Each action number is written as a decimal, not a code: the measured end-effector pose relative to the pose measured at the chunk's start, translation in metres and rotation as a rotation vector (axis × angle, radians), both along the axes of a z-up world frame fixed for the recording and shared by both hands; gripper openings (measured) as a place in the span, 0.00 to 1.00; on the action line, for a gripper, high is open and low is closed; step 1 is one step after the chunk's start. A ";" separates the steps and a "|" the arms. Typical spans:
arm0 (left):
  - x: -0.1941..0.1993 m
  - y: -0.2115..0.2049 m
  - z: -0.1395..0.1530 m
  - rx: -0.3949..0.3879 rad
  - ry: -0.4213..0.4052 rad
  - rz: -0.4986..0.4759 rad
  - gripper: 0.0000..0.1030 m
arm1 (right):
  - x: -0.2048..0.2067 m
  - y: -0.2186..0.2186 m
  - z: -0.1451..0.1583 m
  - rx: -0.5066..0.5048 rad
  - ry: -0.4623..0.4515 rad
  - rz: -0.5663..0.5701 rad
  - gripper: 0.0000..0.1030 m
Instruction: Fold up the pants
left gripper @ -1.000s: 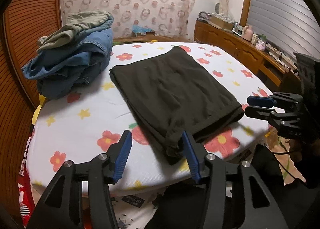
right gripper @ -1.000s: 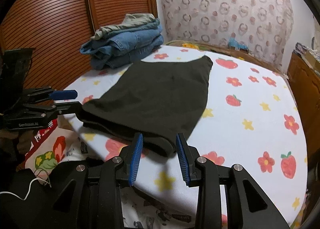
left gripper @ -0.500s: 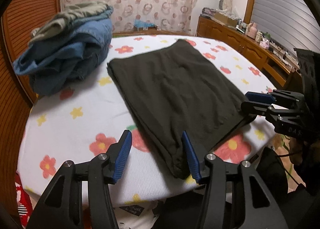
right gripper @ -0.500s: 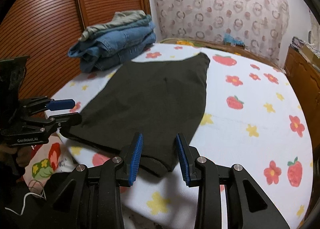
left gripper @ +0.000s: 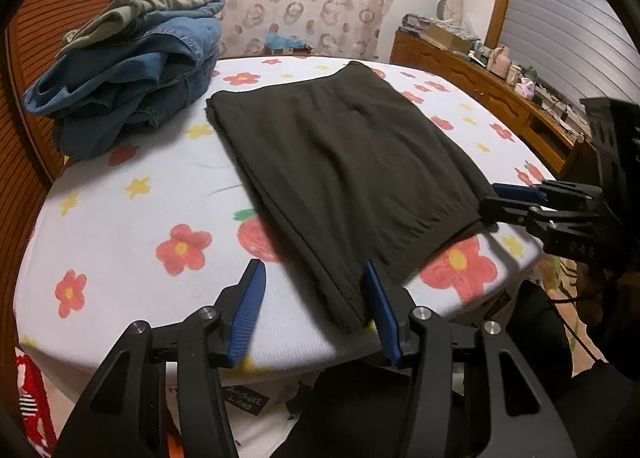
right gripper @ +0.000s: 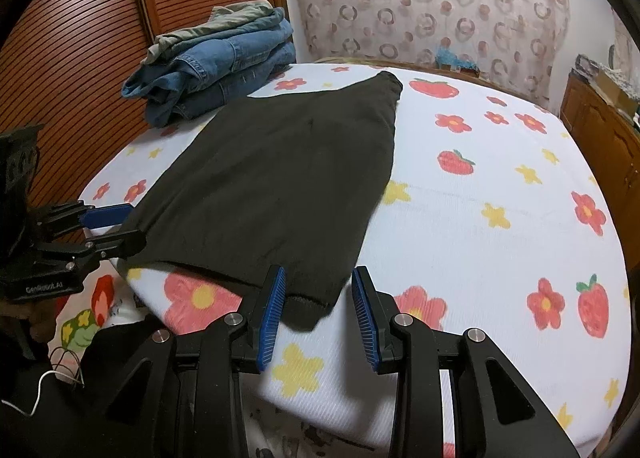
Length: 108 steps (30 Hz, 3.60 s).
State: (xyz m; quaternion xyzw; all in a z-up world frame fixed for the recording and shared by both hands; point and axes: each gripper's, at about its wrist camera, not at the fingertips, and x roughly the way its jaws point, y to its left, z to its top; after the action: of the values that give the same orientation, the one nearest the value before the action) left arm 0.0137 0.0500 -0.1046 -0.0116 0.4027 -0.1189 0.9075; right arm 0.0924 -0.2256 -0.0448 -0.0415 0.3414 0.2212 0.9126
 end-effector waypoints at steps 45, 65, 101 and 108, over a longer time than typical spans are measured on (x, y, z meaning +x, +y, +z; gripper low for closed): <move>-0.041 -0.010 0.085 -0.081 -0.200 -0.091 0.09 | -0.047 -0.018 0.054 0.094 -0.110 0.109 0.08; -0.004 -0.002 0.092 -0.083 -0.210 -0.064 0.09 | -0.028 -0.018 0.071 0.096 -0.159 0.109 0.08; 0.092 0.031 0.050 -0.049 -0.080 0.047 0.58 | 0.096 0.019 0.059 0.087 -0.095 0.037 0.34; 0.093 0.032 0.041 -0.033 -0.055 0.052 0.61 | 0.096 0.006 0.050 0.038 -0.068 0.033 0.47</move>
State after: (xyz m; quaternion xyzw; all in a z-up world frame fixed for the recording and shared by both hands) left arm 0.1070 0.0819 -0.0640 -0.0338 0.3751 -0.1019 0.9208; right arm 0.1880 -0.2195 0.0056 -0.0374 0.3051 0.2409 0.9206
